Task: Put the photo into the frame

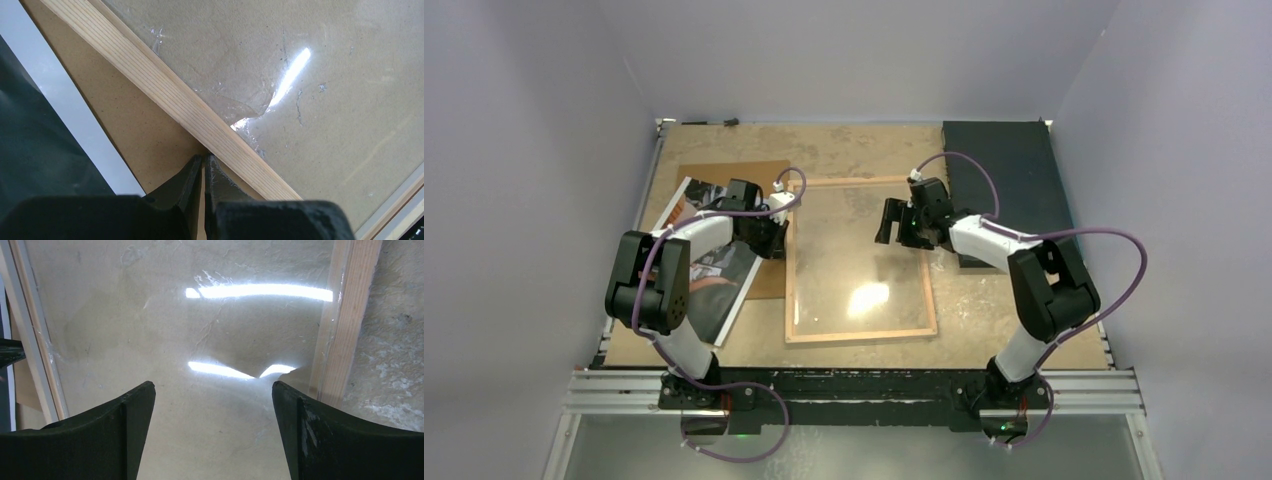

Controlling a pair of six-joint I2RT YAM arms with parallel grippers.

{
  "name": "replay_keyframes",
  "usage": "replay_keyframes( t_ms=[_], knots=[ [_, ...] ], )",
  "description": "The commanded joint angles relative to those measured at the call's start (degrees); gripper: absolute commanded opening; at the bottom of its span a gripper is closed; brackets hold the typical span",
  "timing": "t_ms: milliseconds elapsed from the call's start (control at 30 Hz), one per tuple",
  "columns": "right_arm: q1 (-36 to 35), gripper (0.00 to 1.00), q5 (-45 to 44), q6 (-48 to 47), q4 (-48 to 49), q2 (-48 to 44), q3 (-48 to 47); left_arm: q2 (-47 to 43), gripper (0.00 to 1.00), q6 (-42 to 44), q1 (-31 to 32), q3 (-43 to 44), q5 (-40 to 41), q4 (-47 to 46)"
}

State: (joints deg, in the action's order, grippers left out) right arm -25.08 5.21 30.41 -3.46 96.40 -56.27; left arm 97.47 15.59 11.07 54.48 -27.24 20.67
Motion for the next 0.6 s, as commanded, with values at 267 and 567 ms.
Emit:
replay_keyframes(
  t_ms=[267, 567],
  knots=[
    [-2.9, 0.92, -6.4, 1.7, -3.4, 4.6, 2.8, 0.3, 0.05, 0.6, 0.7, 0.4, 0.1, 3.1],
    [-3.0, 0.99, 3.3, 1.2, -10.1, -6.7, -8.1, -1.0, 0.08, 0.9, 0.5, 2.3, 0.6, 5.9]
  ],
)
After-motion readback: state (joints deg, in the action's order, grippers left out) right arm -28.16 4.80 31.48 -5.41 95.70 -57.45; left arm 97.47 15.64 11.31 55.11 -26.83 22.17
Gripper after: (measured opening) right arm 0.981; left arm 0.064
